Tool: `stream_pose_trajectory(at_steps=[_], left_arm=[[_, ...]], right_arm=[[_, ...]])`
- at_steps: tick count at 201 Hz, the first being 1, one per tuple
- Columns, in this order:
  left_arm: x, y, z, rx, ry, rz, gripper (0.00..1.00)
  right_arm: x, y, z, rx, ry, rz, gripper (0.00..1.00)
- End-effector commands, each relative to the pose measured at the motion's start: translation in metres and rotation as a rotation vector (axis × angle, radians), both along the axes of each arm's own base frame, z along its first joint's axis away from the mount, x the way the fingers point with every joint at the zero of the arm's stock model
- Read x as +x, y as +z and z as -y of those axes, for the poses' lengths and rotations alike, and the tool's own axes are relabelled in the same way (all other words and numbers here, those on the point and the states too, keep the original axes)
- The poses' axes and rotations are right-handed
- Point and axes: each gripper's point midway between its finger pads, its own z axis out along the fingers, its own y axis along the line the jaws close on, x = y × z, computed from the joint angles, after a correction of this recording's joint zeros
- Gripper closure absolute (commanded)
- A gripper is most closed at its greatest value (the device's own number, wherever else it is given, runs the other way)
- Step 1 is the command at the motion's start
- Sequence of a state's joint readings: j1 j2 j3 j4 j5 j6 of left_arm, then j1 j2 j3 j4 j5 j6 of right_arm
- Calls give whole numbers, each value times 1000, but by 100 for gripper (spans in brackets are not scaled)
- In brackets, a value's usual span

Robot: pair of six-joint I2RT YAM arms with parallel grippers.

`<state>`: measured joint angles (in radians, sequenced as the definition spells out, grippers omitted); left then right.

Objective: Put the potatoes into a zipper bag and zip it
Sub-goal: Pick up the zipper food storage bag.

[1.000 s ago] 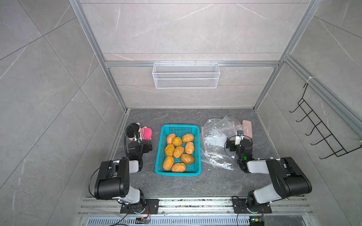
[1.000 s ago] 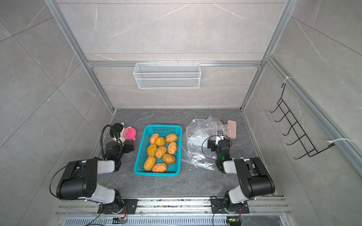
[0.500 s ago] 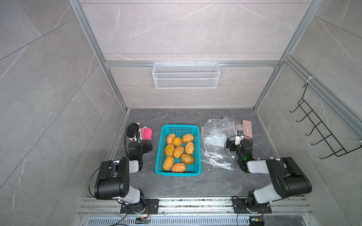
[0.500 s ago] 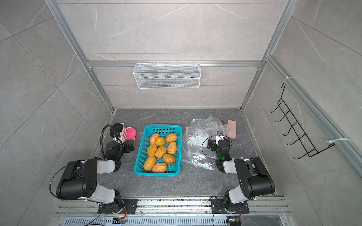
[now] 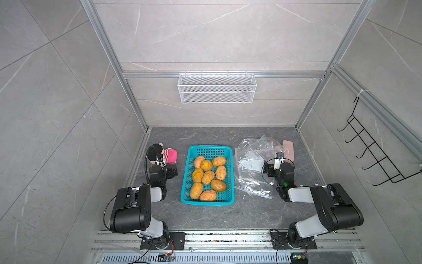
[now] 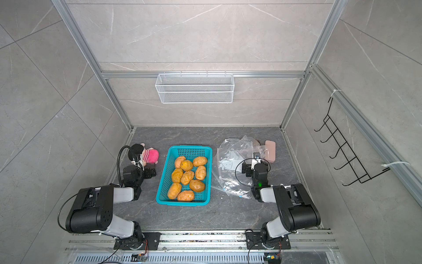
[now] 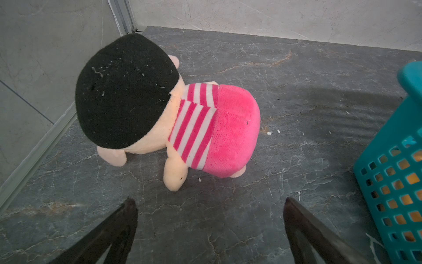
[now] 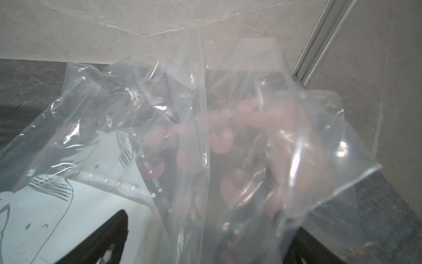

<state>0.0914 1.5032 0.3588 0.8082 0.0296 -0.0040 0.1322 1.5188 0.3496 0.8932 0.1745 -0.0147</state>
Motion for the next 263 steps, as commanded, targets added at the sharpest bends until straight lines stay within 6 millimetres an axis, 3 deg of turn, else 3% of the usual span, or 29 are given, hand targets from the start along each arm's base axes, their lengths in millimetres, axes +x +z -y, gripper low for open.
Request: stream_pose_trajectory(at_steps=[1,46,59,73,97,109,127,133,142,167,189,208,229,263], left_arm=[[5,10,2,-9,-8,38,0],[5,11,-7,17,62,42,0],[0,24,-22,55,185,65,0],[-8,48,-16,58,164,71,0],[-18,105,-6,-34,177,153,0],[-24,122,-9,-141,228,214,0],[-35,124,-27,-401,426,248,0],[-36,125,-22,-453,410,208,0],[-35,144,-8,-473,316,154,0],[-47,177,24,-513,179,-17,0],[-69,203,47,-490,39,-116,0],[-99,203,62,-461,-55,-203,0],[-129,197,65,-424,-82,-223,0],[-154,192,72,-417,-138,-155,0]], right_arm=[[1,1,0,18,-4,5,1],[2,1,1,37,8,-1,1],[2,3,2,35,4,10,1],[1,13,7,13,-41,5,1],[-7,58,18,-4,-151,2,1],[-10,81,16,51,-155,-16,1],[-13,115,-10,98,-20,-88,5],[-15,123,-21,111,34,-125,6],[-21,129,-37,111,112,-204,11],[-48,129,-79,36,263,-395,11],[-73,125,-87,-18,309,-508,12],[-100,112,-90,-110,385,-649,17],[-126,88,-92,-320,471,-778,18],[-155,45,-103,-585,638,-913,18]])
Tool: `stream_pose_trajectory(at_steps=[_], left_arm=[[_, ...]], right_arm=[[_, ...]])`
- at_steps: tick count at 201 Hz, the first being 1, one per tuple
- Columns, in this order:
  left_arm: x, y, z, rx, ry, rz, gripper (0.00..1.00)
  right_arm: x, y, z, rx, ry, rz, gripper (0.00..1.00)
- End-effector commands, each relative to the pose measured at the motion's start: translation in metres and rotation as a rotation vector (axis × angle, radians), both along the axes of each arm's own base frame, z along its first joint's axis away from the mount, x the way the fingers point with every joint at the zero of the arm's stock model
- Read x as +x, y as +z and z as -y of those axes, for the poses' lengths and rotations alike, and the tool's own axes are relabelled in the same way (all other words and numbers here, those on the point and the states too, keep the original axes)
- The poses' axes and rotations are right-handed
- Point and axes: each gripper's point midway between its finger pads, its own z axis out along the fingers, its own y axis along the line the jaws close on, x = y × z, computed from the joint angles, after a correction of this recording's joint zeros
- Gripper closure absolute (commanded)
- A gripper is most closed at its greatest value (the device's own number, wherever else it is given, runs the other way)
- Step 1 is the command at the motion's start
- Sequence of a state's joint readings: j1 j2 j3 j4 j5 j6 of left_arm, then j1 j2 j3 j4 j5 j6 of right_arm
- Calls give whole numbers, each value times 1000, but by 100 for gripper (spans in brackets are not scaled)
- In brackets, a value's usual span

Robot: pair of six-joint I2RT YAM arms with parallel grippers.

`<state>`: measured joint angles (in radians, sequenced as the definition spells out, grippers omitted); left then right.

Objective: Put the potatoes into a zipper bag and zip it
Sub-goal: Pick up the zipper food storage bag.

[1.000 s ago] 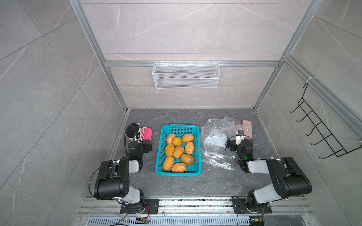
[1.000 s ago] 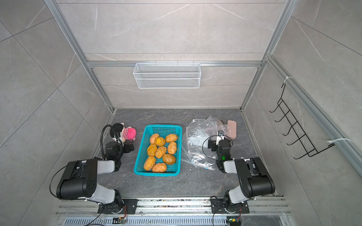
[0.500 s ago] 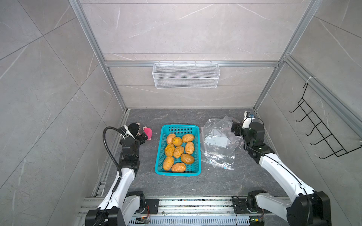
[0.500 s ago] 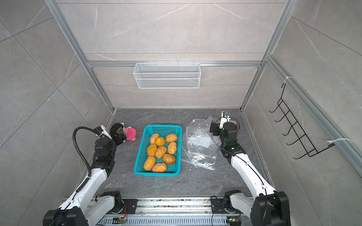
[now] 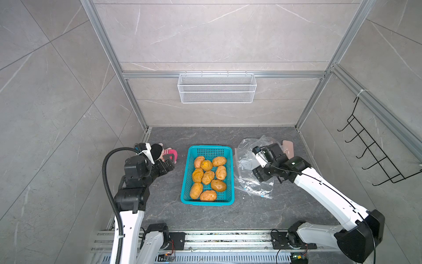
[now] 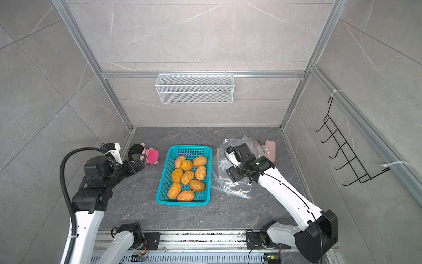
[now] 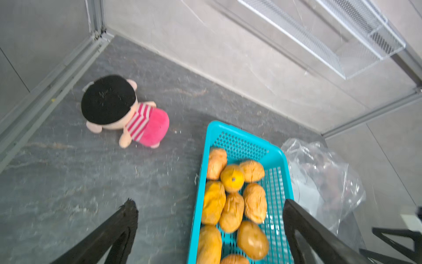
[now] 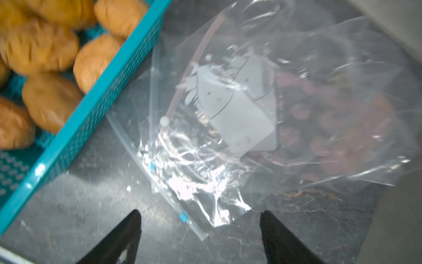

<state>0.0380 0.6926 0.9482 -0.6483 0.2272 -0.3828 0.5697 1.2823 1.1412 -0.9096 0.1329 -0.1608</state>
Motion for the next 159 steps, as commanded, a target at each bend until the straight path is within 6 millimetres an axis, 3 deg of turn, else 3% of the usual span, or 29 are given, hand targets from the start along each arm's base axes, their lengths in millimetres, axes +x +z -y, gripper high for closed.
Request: stream_pose_trajectory(at_steps=[1,14,33,42,86,131,159], left_arm=[[-27,-22,13,9,-91,-47,0],[-30,-28,14,9,-96,-29,0],[-33,-41,12,-1,-72,-45,0],[-34,-43,12,-3,-73,-51,0],[-35,-44,13,7,-87,-50,0],[-36,-45,12,11,-80,-47,0],[-36,-48,11,13,-78,-55,0]], right_arm=[[-35,-36,19,-225,154,-153,19],[-39,-48,11,-235,217,-180,25],[-39,-65,-7,-183,286,-191,43],[-40,-70,-19,-139,322,-205,46],[-27,-102,-50,-66,406,-203,43],[-21,-132,-58,-67,418,-231,45],[-22,-148,-51,-109,427,-248,45]])
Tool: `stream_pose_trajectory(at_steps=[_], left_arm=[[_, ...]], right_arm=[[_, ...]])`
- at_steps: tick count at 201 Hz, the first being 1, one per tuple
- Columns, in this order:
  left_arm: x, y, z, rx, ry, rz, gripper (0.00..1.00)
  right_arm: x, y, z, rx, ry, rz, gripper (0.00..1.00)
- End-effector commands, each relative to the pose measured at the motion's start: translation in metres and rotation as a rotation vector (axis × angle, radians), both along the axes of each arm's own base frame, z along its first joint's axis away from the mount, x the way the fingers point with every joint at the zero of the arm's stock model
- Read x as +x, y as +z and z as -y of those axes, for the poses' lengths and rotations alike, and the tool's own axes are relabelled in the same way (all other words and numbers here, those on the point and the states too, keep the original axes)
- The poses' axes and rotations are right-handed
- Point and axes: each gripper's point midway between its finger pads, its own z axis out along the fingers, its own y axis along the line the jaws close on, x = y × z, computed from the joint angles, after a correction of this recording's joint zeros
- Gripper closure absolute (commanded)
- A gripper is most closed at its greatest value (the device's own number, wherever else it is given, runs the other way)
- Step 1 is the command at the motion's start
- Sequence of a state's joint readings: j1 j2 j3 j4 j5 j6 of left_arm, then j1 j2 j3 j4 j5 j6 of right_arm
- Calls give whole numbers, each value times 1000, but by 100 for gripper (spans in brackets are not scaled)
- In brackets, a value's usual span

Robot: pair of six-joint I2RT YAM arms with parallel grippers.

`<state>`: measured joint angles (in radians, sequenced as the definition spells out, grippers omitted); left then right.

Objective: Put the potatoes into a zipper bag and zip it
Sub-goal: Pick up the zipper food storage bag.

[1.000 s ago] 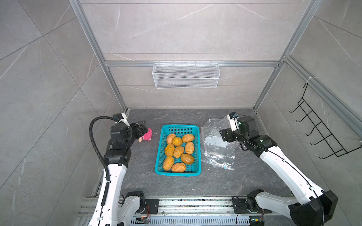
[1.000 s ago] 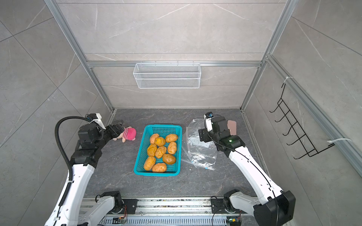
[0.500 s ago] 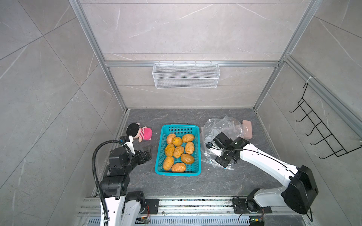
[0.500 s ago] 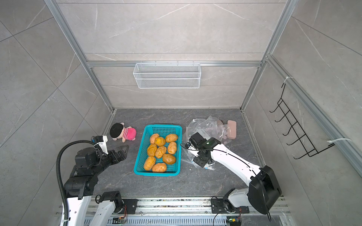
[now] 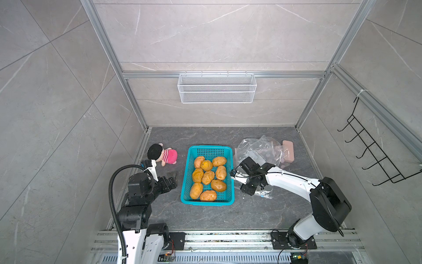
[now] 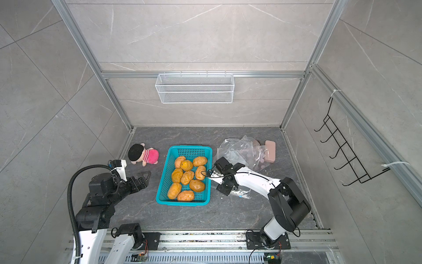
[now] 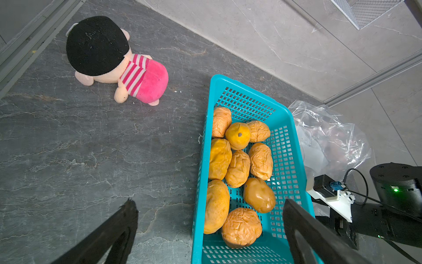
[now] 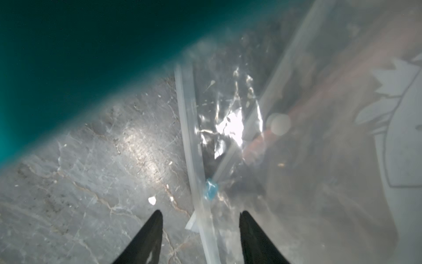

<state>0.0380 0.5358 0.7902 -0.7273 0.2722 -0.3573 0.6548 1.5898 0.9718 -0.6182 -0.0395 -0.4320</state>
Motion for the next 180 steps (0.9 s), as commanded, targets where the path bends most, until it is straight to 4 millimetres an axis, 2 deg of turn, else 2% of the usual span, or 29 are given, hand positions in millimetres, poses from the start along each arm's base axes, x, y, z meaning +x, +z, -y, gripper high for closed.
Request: stream_pose_trajectory(at_steps=[1,28,47,101,128,136,165,180], left_arm=[[-1,1,2,18,-26,18,0],[-1,0,1,20,-17,16,0],[-1,-1,-1,26,-7,15,0],[-1,-2,-1,27,-7,9,0],[-1,-3,-2,28,-6,9,0],[-1,-2,-1,28,-7,11,0],[-1,-3,-1,29,-7,9,0],[-2,-3,-1,28,-8,7,0]], right_arm=[[-8,-24,8,-58,33,-40,45],[-11,-40,15,-112,30,-71,47],[-8,-41,18,-130,25,-52,51],[6,14,-4,54,7,92,47],[5,32,-8,110,3,119,44],[4,33,-5,92,7,120,44],[-4,15,33,-141,-11,67,45],[-10,10,45,-205,-4,48,45]])
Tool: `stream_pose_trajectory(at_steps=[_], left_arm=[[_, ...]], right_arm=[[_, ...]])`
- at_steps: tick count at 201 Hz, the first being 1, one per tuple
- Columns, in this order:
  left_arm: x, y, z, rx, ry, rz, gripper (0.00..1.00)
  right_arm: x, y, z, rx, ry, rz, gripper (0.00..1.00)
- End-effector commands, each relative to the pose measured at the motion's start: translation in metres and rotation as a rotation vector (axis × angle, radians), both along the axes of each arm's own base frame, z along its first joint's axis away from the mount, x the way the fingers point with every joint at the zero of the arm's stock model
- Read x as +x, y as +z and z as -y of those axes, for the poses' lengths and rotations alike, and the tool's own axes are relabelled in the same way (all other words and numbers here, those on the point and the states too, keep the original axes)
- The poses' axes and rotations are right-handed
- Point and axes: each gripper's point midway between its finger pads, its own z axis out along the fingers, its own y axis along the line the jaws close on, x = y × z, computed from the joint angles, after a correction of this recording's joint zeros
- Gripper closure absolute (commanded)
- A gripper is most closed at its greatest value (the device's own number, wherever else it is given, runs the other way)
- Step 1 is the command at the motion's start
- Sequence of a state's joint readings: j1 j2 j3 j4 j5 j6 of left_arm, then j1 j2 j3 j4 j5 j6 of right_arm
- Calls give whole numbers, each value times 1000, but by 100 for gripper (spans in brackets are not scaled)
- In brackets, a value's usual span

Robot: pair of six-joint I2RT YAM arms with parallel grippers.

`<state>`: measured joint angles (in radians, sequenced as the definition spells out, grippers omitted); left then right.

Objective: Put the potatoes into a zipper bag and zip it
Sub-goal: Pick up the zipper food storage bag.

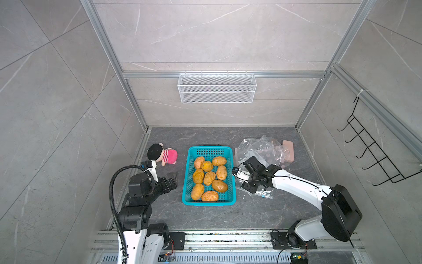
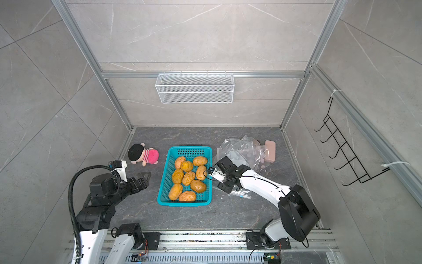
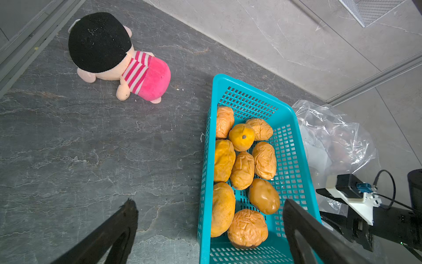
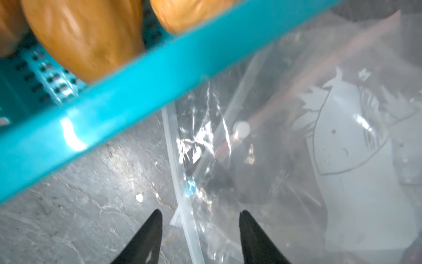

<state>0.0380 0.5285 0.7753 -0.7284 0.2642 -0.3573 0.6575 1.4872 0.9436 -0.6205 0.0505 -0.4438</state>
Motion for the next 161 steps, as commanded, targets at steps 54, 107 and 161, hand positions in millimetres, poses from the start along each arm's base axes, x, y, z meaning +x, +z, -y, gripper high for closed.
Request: stream_pose_trajectory(at_steps=[54,107,161], left_arm=[[0,1,1,25,-18,12,0],[-1,1,2,29,-21,15,0],[-1,-1,4,31,-33,10,0]], right_arm=[[-26,-24,39,-215,63,-95,39],[-24,-54,33,-231,61,-148,45],[-25,-78,35,-257,55,-175,51]])
